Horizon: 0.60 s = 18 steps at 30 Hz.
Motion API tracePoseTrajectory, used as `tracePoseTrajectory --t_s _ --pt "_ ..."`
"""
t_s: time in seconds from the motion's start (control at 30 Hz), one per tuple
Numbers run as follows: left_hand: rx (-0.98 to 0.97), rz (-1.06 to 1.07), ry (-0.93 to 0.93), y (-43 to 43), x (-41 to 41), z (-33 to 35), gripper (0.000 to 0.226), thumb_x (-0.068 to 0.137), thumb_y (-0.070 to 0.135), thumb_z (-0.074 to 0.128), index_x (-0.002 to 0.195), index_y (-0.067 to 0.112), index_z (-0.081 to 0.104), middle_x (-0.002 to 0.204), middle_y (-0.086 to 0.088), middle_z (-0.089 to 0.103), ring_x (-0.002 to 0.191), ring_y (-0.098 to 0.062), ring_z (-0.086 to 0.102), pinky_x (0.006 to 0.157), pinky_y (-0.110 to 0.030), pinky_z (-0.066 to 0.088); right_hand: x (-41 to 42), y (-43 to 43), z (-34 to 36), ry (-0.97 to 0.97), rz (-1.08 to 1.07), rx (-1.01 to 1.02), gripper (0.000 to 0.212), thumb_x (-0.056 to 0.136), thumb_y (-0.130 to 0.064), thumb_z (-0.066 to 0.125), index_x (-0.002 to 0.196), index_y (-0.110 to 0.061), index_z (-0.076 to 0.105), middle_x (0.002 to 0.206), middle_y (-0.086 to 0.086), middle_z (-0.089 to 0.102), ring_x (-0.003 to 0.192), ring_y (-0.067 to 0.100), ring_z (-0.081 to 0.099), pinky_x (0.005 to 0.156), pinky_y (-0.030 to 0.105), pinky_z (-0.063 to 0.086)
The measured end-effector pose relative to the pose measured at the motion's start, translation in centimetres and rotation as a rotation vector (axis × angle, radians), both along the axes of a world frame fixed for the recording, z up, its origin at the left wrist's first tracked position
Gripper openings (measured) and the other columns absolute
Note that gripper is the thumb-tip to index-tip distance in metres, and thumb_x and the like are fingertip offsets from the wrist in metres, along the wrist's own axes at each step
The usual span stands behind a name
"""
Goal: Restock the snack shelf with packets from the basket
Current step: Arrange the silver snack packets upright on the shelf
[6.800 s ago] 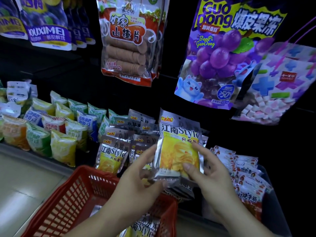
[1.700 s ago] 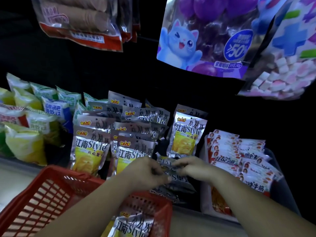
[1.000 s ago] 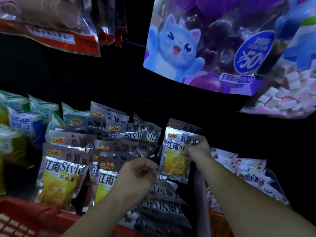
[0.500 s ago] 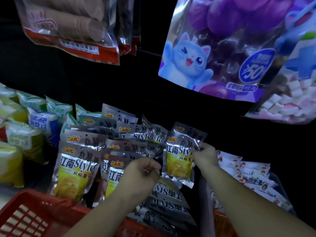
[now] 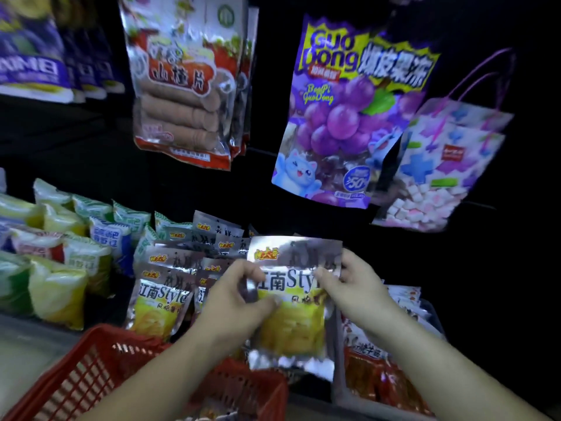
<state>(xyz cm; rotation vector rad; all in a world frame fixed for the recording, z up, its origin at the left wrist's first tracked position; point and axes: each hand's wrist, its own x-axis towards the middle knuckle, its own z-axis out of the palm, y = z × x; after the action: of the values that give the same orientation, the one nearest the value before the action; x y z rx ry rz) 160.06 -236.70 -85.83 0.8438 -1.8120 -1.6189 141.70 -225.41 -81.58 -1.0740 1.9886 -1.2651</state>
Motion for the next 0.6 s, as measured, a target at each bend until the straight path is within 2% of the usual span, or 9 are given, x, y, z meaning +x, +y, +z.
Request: tracePoseTrajectory --t_s 0.1,0.17,0.23,0.3,0.4,0.47,0.53,0.57,0.6 --pt "0.058 0.059 0.054 1.4 2.4 2.7 0.031 0.079 0.015 0.088 0.088 0.031 0.063 0.069 0.002 0.054 0.059 -0.018 0.051 0.052 -0.036 0.051 4.0 1.7 1.2 -0.136 -0.171 -0.166 0.038 0.088 -0.039 0.079 0.117 -0.041 0.054 0.107 0.013 0.073 0.097 0.035 0.071 0.089 0.064 0.054" --pt "0.079 0.104 0.063 2.5 3.9 3.7 0.030 0.078 0.017 0.088 0.089 0.035 0.068 0.073 0.011 0.065 0.066 -0.017 0.060 0.063 -0.047 0.060 6.5 2.8 1.2 -0.190 -0.251 -0.234 0.054 0.082 -0.036 0.085 0.122 -0.051 0.051 0.115 0.008 0.070 0.101 0.028 0.071 0.089 0.057 0.057" --pt "0.036 0.142 0.078 3.4 5.1 4.1 0.029 0.079 0.017 0.087 0.093 0.035 0.069 0.065 0.024 0.060 0.061 -0.007 0.053 0.060 -0.043 0.056 8.4 3.9 0.5 -0.252 -0.187 -0.245 0.067 0.076 -0.027 0.090 0.126 -0.054 0.054 0.121 -0.001 0.068 0.103 0.020 0.072 0.086 0.046 0.061" --pt "0.016 0.182 0.081 3.9 5.7 4.1 0.029 0.081 0.018 0.085 0.098 0.036 0.069 0.063 0.030 0.056 0.062 0.000 0.049 0.063 -0.033 0.049 9.5 4.1 -0.2 -0.341 -0.056 -0.188 0.064 0.078 -0.011 0.087 0.125 -0.047 0.063 0.119 -0.013 0.070 0.102 0.015 0.074 0.079 0.036 0.063" --pt "0.025 0.198 0.073 4.1 5.8 4.1 0.036 0.086 0.030 0.080 0.110 0.052 0.066 0.077 0.017 0.059 0.078 -0.005 0.056 0.074 -0.030 0.048 9.8 3.8 -1.0 -0.409 -0.016 -0.163 0.057 0.085 0.000 0.079 0.124 -0.040 0.068 0.124 -0.023 0.067 0.109 0.019 0.072 0.081 0.041 0.064" --pt "0.017 0.190 0.043 4.1 6.1 4.3 0.036 0.089 0.036 0.076 0.116 0.056 0.062 0.101 -0.002 0.063 0.108 -0.016 0.060 0.079 -0.030 0.048 9.6 3.4 -1.4 -0.356 -0.015 -0.162 0.059 0.086 0.000 0.079 0.123 -0.045 0.068 0.134 -0.023 0.061 0.124 0.019 0.063 0.091 0.046 0.061" --pt "0.009 0.214 0.051 3.9 6.4 4.4 0.036 0.090 0.033 0.076 0.116 0.054 0.064 0.090 -0.005 0.061 0.086 -0.020 0.064 0.068 -0.022 0.046 9.4 3.0 -1.6 -0.312 -0.001 -0.169 0.060 0.084 0.000 0.081 0.120 -0.047 0.069 0.138 -0.019 0.059 0.128 0.023 0.060 0.096 0.049 0.058" --pt "0.008 0.225 0.065 3.8 6.5 4.5 0.036 0.089 0.030 0.077 0.115 0.052 0.066 0.074 0.001 0.060 0.064 -0.014 0.054 0.061 -0.020 0.045 9.3 2.9 -1.6 -0.328 0.006 -0.187 0.058 0.082 -0.002 0.082 0.119 -0.046 0.070 0.137 -0.016 0.061 0.126 0.024 0.062 0.093 0.049 0.059" --pt "0.012 0.229 0.083 3.7 6.5 4.6 0.037 0.088 0.027 0.078 0.114 0.051 0.067 0.068 0.009 0.060 0.060 -0.008 0.054 0.057 -0.022 0.046 9.2 2.8 -1.6 -0.357 0.007 -0.207 0.054 0.081 -0.006 0.083 0.118 -0.044 0.071 0.136 -0.014 0.062 0.122 0.024 0.064 0.091 0.047 0.060"
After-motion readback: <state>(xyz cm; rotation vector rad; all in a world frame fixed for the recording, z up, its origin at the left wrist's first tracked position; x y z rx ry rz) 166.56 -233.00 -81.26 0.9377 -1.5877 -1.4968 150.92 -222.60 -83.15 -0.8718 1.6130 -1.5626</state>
